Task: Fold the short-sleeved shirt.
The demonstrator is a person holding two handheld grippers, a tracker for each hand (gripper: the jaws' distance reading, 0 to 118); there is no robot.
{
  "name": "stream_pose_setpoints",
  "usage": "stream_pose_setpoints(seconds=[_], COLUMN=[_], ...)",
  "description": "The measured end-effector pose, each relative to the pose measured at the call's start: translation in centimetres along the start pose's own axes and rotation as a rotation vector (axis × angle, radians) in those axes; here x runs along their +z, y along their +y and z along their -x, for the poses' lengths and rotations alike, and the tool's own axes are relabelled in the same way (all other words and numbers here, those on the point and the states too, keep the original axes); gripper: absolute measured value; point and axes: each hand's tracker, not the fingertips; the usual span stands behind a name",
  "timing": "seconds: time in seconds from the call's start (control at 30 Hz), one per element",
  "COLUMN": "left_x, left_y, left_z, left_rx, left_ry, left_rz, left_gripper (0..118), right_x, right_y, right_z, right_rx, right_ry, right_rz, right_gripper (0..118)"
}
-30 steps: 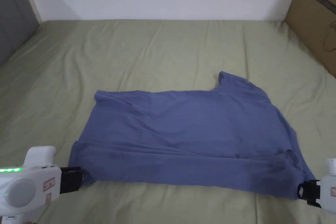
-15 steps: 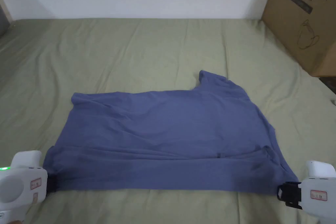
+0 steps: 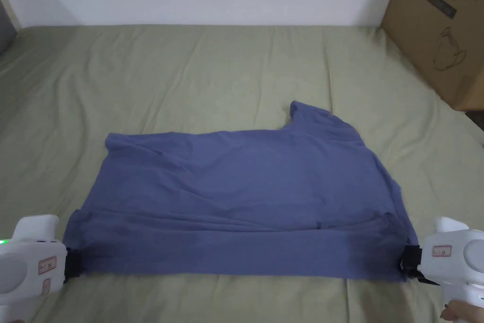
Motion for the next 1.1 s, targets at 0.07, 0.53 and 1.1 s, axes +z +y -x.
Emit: stream_pose_setpoints(seconds=[0.07, 0.53, 1.1], left_x=[0.4, 5.6, 6.1], left_y=[0.1, -3.2, -6.2], left_z=[0.2, 0.9, 1.4], left_rx=[-0.013, -0.087, -0.004], left_ry=[0.000, -0.002, 0.079], left_rz=[-0.002, -0.012, 0.003], left_gripper=[3, 3, 89], right_x=[0.3, 7.3, 7.7], right_y=[-0.2, -2.8, -4.4], right_z=[0.1, -3.2, -3.5], right_rx=[0.008, 0.012, 0.063], right_ry=[-0.008, 0.045, -0.011], right_rz=[-0.011, -0.030, -0.014], right_gripper=[6, 6, 82])
